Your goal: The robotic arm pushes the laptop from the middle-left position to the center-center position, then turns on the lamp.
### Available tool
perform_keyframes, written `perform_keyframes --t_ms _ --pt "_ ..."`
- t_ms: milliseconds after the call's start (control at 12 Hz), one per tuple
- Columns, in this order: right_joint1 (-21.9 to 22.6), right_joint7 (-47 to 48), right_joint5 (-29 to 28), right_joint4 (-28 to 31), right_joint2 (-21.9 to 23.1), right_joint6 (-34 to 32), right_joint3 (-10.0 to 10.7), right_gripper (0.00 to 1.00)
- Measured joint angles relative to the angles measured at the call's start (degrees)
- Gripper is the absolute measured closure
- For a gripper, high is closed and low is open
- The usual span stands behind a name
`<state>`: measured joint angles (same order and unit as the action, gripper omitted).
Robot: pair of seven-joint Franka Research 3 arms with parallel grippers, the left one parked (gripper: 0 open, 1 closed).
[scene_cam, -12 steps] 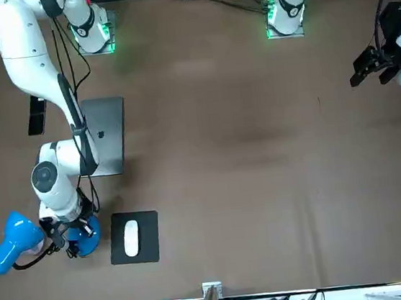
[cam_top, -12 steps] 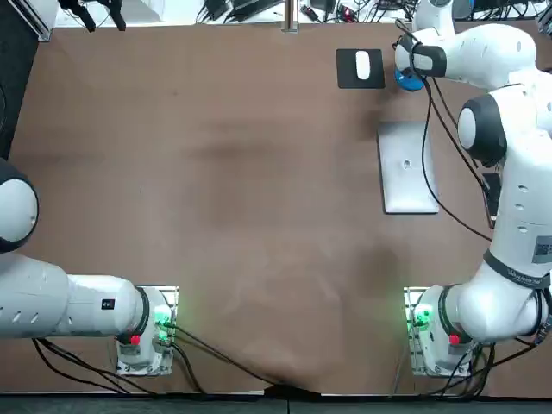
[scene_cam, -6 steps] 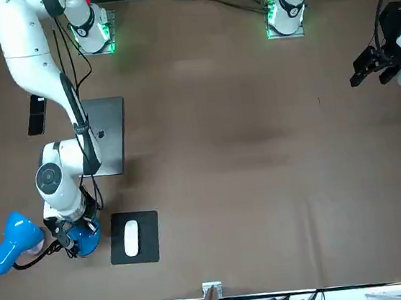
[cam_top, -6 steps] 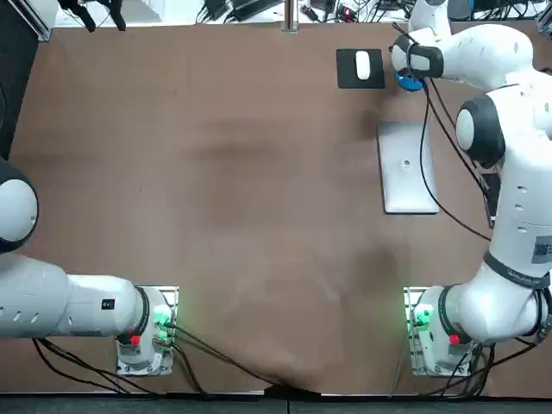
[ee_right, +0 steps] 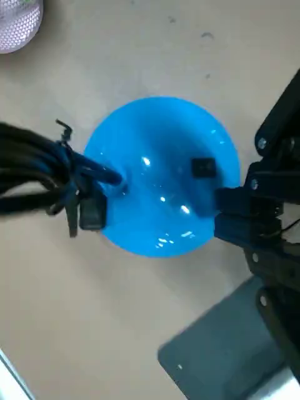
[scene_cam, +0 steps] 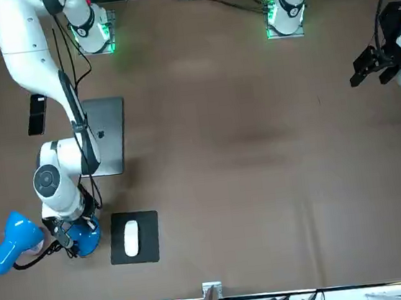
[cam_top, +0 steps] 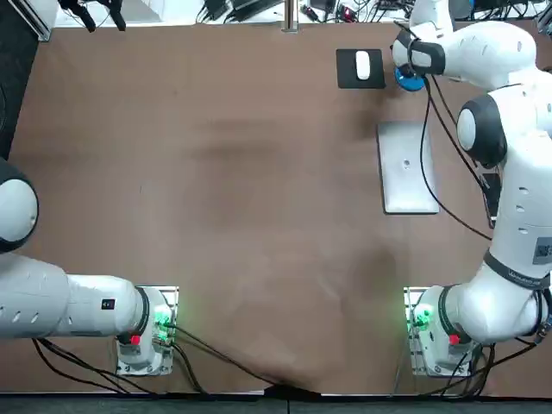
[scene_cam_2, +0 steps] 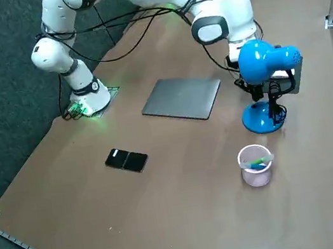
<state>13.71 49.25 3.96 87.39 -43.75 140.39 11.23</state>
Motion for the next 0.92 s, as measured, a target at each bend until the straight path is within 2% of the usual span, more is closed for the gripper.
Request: perform_keyframes --t_ms 583,917 --pt "5.3 -1.3 0.0 -1.1 7.8 -13.2 -0.2 0.96" --pt "7.3 -8.8 -0.1 -1.3 13.7 -20.7 -0.2 0.95"
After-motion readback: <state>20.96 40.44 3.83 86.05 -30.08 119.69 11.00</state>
